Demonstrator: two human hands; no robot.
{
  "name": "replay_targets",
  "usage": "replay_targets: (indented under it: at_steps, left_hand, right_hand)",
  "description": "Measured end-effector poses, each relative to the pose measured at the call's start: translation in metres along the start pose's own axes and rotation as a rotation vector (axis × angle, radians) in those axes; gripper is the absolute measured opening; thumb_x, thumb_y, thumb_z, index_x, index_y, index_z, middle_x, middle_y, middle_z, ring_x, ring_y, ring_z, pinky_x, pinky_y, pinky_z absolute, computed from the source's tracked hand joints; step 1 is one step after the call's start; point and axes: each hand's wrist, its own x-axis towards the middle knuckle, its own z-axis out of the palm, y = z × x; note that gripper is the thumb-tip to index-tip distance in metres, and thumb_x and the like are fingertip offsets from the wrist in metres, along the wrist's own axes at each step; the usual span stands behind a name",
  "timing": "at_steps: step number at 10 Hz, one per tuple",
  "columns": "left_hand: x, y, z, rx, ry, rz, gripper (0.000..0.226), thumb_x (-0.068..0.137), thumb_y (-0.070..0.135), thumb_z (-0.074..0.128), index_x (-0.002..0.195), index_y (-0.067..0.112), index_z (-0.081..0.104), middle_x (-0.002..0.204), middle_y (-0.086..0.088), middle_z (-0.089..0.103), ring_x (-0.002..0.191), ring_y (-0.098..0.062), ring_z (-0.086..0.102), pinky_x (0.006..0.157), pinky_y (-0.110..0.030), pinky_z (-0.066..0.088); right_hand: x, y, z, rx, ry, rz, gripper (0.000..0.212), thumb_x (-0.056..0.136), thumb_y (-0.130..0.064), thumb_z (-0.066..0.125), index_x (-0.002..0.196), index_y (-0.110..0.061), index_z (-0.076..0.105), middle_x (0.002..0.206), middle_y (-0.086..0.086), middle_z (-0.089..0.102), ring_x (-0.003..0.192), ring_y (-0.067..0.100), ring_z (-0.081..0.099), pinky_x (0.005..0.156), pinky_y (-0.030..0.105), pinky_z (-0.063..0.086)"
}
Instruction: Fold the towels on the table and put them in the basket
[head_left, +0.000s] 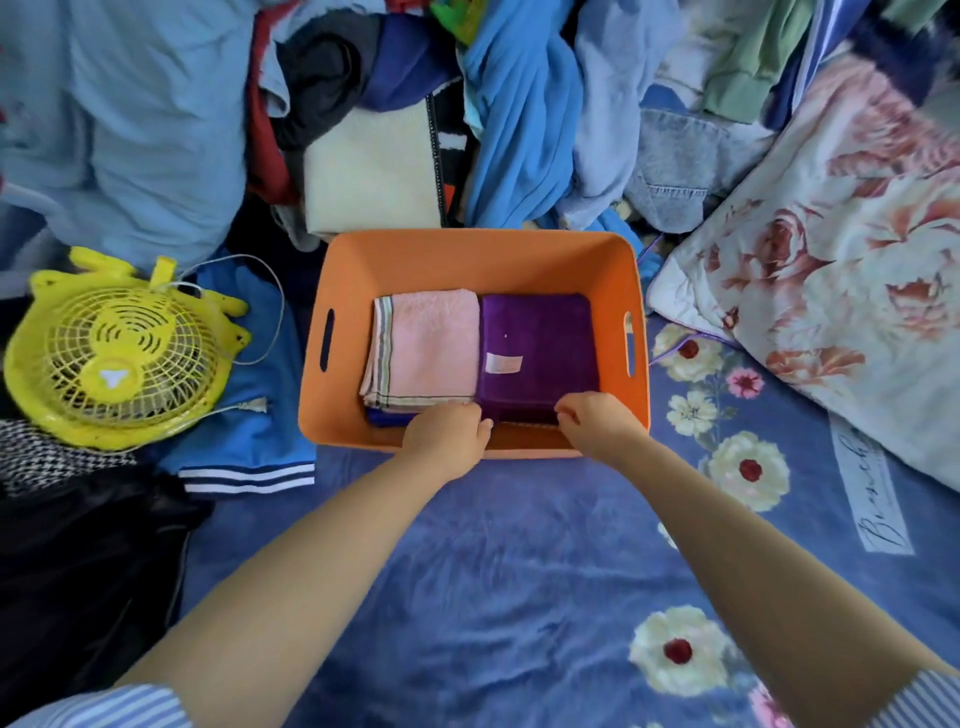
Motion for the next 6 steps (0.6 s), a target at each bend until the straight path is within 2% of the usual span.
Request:
replay_targets:
  at_steps: [1, 2, 3, 4, 5, 6]
  left_hand:
    - [-0.028, 0.0, 0.004, 0.039, 0.03, -0.001, 0.04, 0.1, 0.027, 0.029, 0.1, 0.0, 0.058, 0.11, -0.014, 0.059, 0.103, -0.031, 0.054, 0.077, -0.038, 0.042]
    - [-0.04, -0.003, 0.011, 0.091, 0.048, 0.048, 0.038, 0.101, 0.023, 0.027, 0.105, 0.001, 0.058, 0.113, -0.013, 0.057, 0.106, -0.03, 0.052, 0.084, -0.038, 0.04]
    - [-0.044, -0.011, 0.018, 0.139, 0.071, 0.075, 0.025, 0.098, 0.013, 0.034, 0.106, 0.004, 0.057, 0.113, -0.012, 0.056, 0.104, -0.029, 0.052, 0.081, -0.037, 0.039]
    - [-0.046, -0.012, 0.019, 0.183, 0.082, 0.05, 0.022, 0.095, 0.005, 0.038, 0.107, 0.005, 0.056, 0.114, -0.011, 0.056, 0.104, -0.028, 0.052, 0.078, -0.036, 0.038]
    - [-0.046, -0.01, 0.019, 0.185, 0.13, 0.075, 0.023, 0.092, 0.001, 0.037, 0.104, 0.005, 0.056, 0.112, -0.011, 0.057, 0.104, -0.028, 0.052, 0.077, -0.035, 0.038]
    - [-0.047, -0.013, 0.022, 0.203, 0.142, 0.095, 0.024, 0.095, 0.005, 0.035, 0.105, 0.005, 0.056, 0.113, -0.01, 0.057, 0.104, -0.028, 0.052, 0.078, -0.034, 0.037]
  right_hand:
    - [-0.029, -0.004, -0.001, -0.004, -0.017, -0.029, 0.027, 0.096, -0.019, 0.038, 0.087, -0.003, 0.057, 0.089, 0.014, 0.055, 0.084, 0.027, 0.049, 0.066, 0.028, 0.031]
    - [-0.046, 0.0, 0.002, -0.053, -0.052, -0.067, 0.031, 0.097, -0.025, 0.039, 0.101, -0.001, 0.06, 0.104, 0.013, 0.06, 0.092, 0.026, 0.053, 0.072, 0.033, 0.037]
    - [-0.058, -0.002, -0.008, 0.012, -0.012, -0.074, 0.029, 0.095, -0.016, 0.042, 0.104, 0.002, 0.062, 0.108, 0.017, 0.063, 0.1, 0.031, 0.056, 0.075, 0.033, 0.039]
    - [-0.073, -0.015, -0.034, 0.223, 0.239, -0.152, 0.023, 0.092, -0.006, 0.047, 0.091, 0.009, 0.064, 0.09, 0.021, 0.065, 0.086, 0.03, 0.06, 0.07, 0.028, 0.038]
    - [-0.098, -0.035, -0.078, 0.53, 0.642, -0.26, 0.023, 0.086, -0.018, 0.053, 0.082, 0.0, 0.068, 0.081, 0.005, 0.069, 0.074, -0.005, 0.062, 0.064, 0.009, 0.042]
    - [-0.139, -0.054, -0.129, 0.787, 0.883, -0.409, 0.016, 0.081, -0.032, 0.053, 0.08, -0.021, 0.065, 0.067, -0.026, 0.065, 0.065, -0.015, 0.055, 0.065, 0.003, 0.04]
